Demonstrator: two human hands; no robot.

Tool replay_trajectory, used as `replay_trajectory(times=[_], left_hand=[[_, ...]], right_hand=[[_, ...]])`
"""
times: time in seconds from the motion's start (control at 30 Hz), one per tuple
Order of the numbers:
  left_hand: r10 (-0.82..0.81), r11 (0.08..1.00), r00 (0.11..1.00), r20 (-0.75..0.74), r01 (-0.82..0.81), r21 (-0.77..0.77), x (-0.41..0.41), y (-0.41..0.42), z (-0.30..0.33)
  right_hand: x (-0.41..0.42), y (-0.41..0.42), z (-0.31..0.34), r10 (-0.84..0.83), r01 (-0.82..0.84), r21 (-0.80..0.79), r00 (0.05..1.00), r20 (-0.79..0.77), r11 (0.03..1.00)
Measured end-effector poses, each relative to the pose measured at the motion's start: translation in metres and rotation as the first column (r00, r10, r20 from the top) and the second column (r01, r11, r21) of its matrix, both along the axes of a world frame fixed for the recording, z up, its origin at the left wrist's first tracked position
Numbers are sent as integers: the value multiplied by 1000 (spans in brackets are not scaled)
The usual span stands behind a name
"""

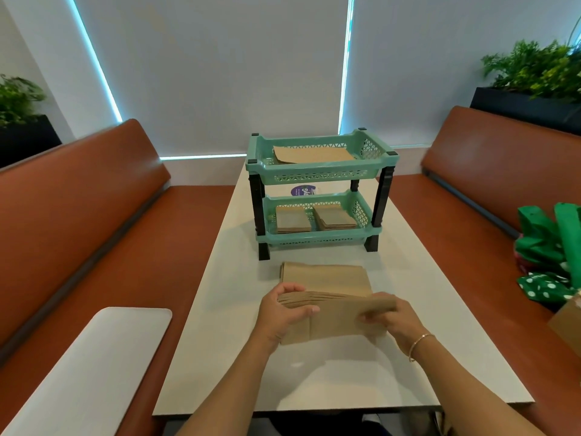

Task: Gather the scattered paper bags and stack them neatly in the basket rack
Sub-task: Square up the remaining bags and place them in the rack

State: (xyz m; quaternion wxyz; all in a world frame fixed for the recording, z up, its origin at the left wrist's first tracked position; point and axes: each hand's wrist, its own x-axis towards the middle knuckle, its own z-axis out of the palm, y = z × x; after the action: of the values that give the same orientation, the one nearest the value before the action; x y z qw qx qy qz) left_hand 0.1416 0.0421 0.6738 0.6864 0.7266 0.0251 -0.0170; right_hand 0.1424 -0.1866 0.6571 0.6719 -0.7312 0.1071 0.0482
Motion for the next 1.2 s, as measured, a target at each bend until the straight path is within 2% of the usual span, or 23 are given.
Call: replay_trajectory(times=[0.17,0.37,0.5,0.6,0.7,0.77,0.8,0.83,0.87,0.93,1.0,1.07,1.1,1.13,1.2], left_hand=[[38,999,999,-13,-38,-27,3,-2,3],[97,995,995,24,-95,-43,2,2,-1],[128,991,991,-26,-127,47,-3,4,-13],[106,974,994,1,-104,200,-1,7,-7],[24,872,999,30,-36,488,9,10,15],[-84,719,996,31,39,693,13,8,31],[-150,642,988,21,81,763,15,4,37],[-210,602,978,15,117,790,15,-2,42],[-253,614,967,8,155,774,14,-10,45],[-248,744,968,32,169,647,11,-23,49],[-137,875,989,49,98,473,12,-29,48],[-9,979,1000,-3,9,204,13,-32,43],[49,999,998,-42,-48,15,12,-34,42],[91,977,992,-87,-106,-184,10,-39,42],[100,867,984,-147,-159,-472,6,-48,42]], right_hand=[[4,0,7,-19,19,10,1000,10,1000],[2,1,15,60,-60,44,998,11,997],[-8,-1,0,65,-67,-31,996,-66,997],[-6,-3,2,68,-75,-103,995,-71,992],[6,-7,23,92,-92,-180,996,-11,979],[15,-8,39,137,-124,-251,990,32,960],[19,-7,48,168,-148,-281,985,48,948],[21,-5,55,204,-177,-302,977,61,937],[23,-1,63,234,-200,-320,969,72,926],[28,6,74,237,-178,-356,963,130,917],[31,9,81,131,-52,-337,968,215,940],[33,7,79,41,19,-258,973,227,966],[31,6,76,68,-25,-236,982,175,971],[28,7,72,142,-117,-229,985,96,966],[20,9,63,322,-324,-194,946,-39,926]])
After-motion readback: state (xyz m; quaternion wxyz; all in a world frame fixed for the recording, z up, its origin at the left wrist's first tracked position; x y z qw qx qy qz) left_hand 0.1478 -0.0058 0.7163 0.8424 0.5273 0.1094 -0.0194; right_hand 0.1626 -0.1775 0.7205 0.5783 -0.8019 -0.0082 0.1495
